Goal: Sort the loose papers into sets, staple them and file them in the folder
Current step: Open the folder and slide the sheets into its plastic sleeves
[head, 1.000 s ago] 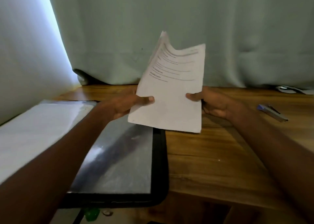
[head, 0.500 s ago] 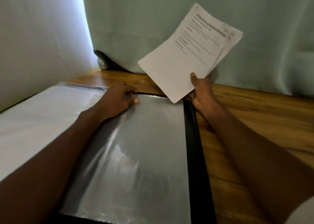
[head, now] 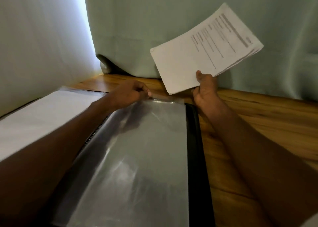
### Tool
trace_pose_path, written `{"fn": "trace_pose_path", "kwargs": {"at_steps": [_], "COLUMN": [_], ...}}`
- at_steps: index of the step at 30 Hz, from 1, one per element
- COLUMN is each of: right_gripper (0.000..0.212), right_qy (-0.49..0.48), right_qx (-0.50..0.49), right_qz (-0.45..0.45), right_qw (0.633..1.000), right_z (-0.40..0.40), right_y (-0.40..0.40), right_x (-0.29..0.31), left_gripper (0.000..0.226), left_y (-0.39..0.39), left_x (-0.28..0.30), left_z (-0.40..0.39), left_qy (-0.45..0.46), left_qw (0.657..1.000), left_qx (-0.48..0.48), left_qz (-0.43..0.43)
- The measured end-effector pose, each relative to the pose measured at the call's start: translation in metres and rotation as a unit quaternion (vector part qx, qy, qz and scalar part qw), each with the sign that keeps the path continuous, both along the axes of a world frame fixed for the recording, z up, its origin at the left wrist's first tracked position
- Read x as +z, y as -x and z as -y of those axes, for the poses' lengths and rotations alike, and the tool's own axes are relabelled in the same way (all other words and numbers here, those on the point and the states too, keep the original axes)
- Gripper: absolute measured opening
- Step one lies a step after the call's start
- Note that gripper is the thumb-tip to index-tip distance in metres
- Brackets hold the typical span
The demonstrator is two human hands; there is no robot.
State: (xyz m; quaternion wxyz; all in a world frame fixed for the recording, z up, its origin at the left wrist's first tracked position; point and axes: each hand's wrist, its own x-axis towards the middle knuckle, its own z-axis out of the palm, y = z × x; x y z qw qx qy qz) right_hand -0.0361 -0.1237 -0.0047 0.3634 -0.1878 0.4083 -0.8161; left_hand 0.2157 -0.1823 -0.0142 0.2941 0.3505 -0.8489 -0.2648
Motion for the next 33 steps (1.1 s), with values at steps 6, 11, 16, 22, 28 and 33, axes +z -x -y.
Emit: {"fn": "trace_pose_path", "kwargs": {"at_steps": [6, 11, 16, 22, 28, 33], "right_gripper": [0.045, 0.043, 0.048, 0.053, 0.048, 0.044], "right_qy": [0.003, 0.000, -0.028, -0.107, -0.092, -0.038], "right_qx": [0.049, 0.104, 0.139, 0.118, 0.010, -0.039], "right_qz": [-0.041, -0.119, -0.194, -0.351, -0.346, -0.280], "right_qw": [0.998, 0.987, 0.971, 0.923, 0.934, 0.958], "right_z": [0.023, 0.027, 0.018, 0.012, 0.014, 0.018], "right_y": [-0.011, -0.012, 0.002, 0.018, 0.016, -0.016], "right_x": [0.025, 0.012, 0.015, 0.026, 0.043, 0.043], "left_gripper": [0.016, 0.005, 0.005, 0.007, 0.009, 0.003], "left_y": [0.008, 0.006, 0.005, 0.006, 0.011, 0.015], "left_x": [-0.024, -0.019, -0.020, -0.022, -0.021, -0.014], "left_z": [-0.004, -0.009, -0.011, -0.006, -0.007, -0.015], "left_qy": [0.039, 0.059, 0.059, 0.070, 0.076, 0.047], "left_qw": [0.994, 0.987, 0.989, 0.988, 0.990, 0.988], "left_qx": [-0.021, -0.024, -0.013, 0.015, -0.011, -0.060], "left_qz": [-0.098, -0.148, -0.136, -0.139, -0.115, -0.132]}}
